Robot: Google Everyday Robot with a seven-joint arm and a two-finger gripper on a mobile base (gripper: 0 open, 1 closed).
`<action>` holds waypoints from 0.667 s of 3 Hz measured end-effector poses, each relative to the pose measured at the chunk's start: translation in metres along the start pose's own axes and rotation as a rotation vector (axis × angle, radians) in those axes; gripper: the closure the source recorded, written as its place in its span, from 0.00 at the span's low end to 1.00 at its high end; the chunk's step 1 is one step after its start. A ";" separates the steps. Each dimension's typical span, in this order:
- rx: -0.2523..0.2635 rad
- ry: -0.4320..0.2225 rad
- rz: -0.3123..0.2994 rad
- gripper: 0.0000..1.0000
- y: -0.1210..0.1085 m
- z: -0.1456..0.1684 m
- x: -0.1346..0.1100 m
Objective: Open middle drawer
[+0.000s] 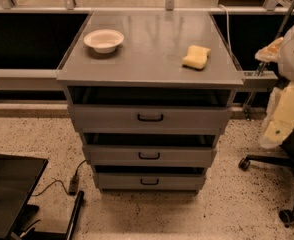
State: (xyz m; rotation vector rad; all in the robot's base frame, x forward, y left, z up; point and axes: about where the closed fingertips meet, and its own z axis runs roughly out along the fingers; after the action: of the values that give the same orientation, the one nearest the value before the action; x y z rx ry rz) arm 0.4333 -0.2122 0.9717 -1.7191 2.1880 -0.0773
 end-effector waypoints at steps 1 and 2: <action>0.001 -0.111 -0.050 0.00 0.032 0.021 -0.006; -0.019 -0.263 -0.081 0.00 0.076 0.071 -0.015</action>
Offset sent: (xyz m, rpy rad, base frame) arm -0.1118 0.1046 -0.2983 0.6826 0.0202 0.1707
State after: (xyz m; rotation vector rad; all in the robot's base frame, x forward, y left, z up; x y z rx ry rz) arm 0.3877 -0.1661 0.8898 -1.7198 1.9356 0.1427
